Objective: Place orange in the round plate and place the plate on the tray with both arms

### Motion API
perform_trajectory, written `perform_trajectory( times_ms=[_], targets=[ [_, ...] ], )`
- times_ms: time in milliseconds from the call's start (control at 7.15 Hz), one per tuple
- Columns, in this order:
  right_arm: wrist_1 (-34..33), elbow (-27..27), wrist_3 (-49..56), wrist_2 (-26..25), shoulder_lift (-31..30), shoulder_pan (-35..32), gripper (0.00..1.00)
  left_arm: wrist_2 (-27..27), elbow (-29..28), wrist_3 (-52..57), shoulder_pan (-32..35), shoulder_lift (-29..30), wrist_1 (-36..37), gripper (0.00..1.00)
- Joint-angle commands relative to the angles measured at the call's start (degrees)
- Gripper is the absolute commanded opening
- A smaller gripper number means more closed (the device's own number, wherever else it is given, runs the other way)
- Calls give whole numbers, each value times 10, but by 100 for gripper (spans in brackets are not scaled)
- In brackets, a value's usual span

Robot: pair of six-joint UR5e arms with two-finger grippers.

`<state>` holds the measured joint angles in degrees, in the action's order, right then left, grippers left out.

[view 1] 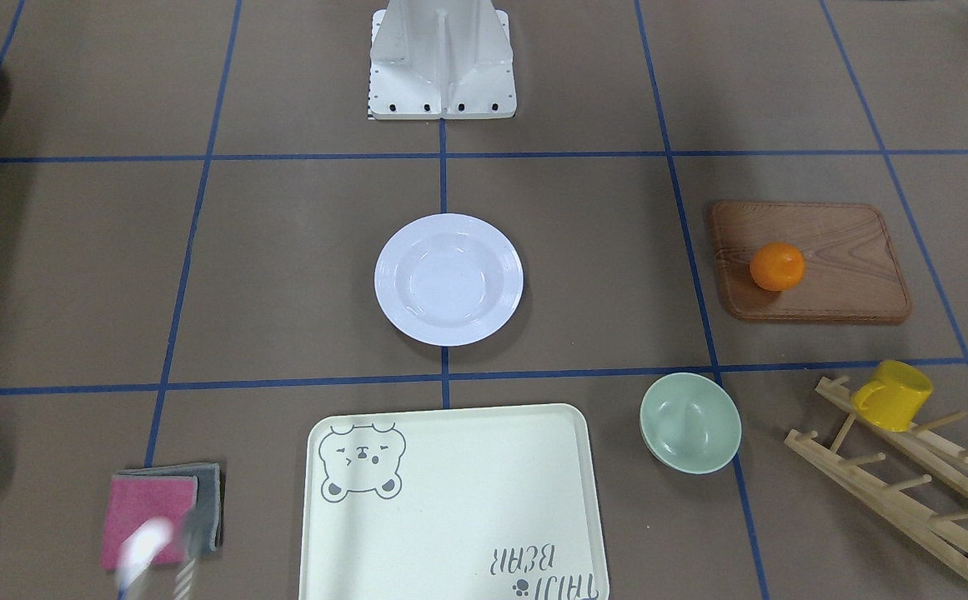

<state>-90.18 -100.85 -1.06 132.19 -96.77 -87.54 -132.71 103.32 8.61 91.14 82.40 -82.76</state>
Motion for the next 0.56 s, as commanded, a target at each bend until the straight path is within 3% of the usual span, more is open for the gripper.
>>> perform_trajectory(
  times_ms=[0,140,419],
  targets=[
    [13,-6,0,0,3,0,100,0,2,-1,-1,0,-28,99],
    [78,-3,-4,2,1,13,100,1,4,-4,-2,0,-46,99],
    [115,-12,-71,-1,9,76,100,3,-6,-4,-4,4,-157,99]
  ],
)
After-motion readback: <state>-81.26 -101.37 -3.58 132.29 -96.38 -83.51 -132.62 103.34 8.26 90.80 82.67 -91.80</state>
